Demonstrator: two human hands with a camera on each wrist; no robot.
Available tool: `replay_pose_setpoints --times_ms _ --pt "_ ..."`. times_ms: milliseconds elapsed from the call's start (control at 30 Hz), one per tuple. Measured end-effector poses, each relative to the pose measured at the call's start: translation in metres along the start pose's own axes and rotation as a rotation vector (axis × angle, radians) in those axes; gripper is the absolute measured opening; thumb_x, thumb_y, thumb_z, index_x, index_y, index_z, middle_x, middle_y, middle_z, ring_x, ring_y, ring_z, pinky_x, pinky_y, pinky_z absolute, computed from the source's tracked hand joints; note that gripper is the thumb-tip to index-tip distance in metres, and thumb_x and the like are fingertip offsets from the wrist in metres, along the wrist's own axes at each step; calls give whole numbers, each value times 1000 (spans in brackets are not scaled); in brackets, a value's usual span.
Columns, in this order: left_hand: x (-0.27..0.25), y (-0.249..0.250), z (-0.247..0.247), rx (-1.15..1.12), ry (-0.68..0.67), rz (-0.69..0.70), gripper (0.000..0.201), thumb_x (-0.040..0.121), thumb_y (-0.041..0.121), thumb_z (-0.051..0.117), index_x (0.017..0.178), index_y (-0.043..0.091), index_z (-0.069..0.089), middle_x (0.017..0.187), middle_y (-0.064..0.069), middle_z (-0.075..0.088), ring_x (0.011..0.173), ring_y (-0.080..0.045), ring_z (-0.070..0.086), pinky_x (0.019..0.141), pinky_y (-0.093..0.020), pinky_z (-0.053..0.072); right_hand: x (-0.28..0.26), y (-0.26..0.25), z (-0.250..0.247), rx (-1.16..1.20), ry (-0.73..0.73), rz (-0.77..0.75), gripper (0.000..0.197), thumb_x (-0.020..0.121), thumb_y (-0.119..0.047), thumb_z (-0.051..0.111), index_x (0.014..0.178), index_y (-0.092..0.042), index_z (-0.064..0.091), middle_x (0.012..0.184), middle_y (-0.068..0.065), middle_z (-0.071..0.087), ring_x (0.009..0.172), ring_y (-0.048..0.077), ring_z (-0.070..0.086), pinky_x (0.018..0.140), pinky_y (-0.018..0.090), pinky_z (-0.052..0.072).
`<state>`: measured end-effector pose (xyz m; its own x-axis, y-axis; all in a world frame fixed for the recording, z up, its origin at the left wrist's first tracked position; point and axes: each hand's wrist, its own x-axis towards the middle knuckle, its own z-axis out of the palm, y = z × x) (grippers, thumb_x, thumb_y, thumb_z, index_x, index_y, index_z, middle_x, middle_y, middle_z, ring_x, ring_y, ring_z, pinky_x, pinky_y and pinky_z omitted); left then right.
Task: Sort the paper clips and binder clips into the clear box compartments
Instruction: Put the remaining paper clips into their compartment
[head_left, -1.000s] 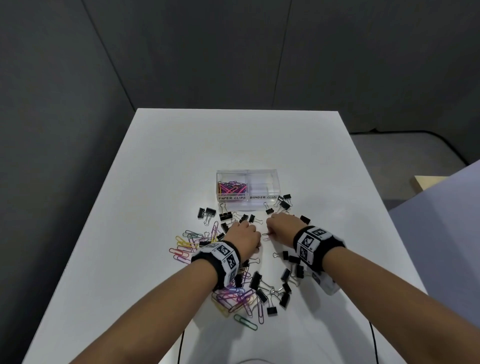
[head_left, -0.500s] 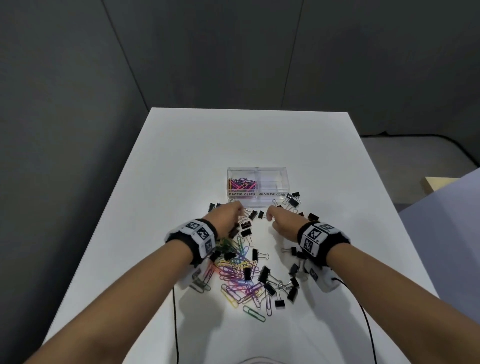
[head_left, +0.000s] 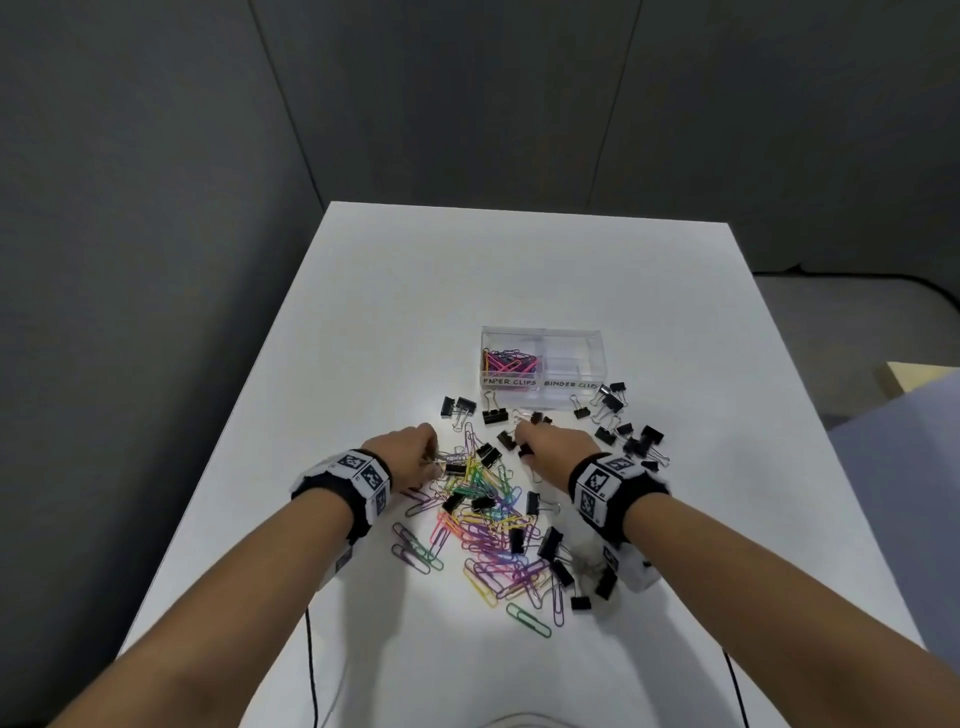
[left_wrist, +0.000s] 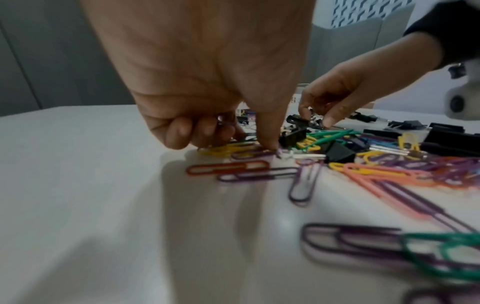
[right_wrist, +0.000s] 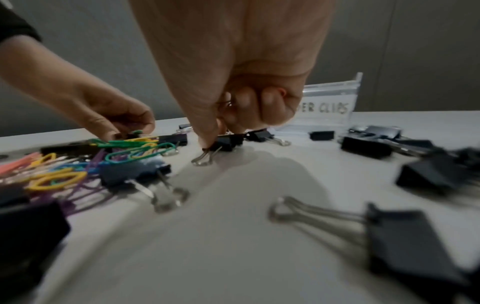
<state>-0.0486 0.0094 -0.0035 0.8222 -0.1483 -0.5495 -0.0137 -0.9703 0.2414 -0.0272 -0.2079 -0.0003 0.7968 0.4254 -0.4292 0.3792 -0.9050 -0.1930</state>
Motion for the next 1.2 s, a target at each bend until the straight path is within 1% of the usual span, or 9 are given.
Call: replay_pose_setpoints --times_ms 233,333,433,633,733,833,967,1067,1200 --pt "11 46 23 -35 18 84 26 94 36 50 109 14 50 110 -7 64 97 -24 60 79 -32 44 -21 42 1 91 20 114 16 91 -10 42 105 -18 44 86 4 58 75 20 53 68 32 39" --pt "14 62 26 10 54 137 22 95 35 49 103 15 53 109 -5 64 94 -22 59 79 -31 44 -26 50 3 56 33 116 24 91 -10 44 114 -18 45 95 3 58 81 21 55 68 29 40" --pt "16 62 21 102 118 179 26 95 34 48 109 14 57 116 -6 59 106 -23 57 84 -33 45 -28 47 2 -2 70 66 26 95 -16 44 121 -17 45 117 7 58 93 27 61 75 34 48" --pt "14 50 7 224 125 203 35 99 32 40 122 7 49 126 -12 47 116 -29 48 89 -37 42 -16 23 2 -77 151 22 28 98 -20 39 125 -13 44 120 10 55 92 33 62 76 40 53" --pt "12 49 3 109 111 161 29 100 28 37 117 8 49 122 -11 55 112 -28 52 89 -37 43 -7 19 -3 -96 118 87 38 97 -34 43 127 -10 44 125 10 54 101 32 62 78 38 49" --pt "9 50 2 37 118 147 28 100 16 34 125 14 45 122 -9 60 108 -27 57 88 -34 43 -1 15 -2 -97 80 98 35 96 -34 44 119 -7 47 121 11 56 101 32 61 78 37 48" --pt "5 49 2 -25 78 135 39 94 1 35 130 15 42 119 -11 60 95 -26 55 77 -31 40 0 18 -2 -52 125 95 30 94 -31 42 111 -7 50 111 10 61 88 29 63 68 33 45" --pt "7 49 1 -86 94 119 26 94 9 37 118 11 45 108 -13 61 82 -22 47 71 -30 35 -2 28 -13 -2 187 136 31 92 -29 43 113 -10 53 109 8 63 88 26 64 71 31 48" --pt "10 54 -3 28 153 133 25 97 28 40 117 14 45 106 -8 63 89 -26 58 75 -33 43 -6 48 -26 9 161 255 29 91 -21 44 117 -10 51 116 8 61 99 28 62 78 32 48"
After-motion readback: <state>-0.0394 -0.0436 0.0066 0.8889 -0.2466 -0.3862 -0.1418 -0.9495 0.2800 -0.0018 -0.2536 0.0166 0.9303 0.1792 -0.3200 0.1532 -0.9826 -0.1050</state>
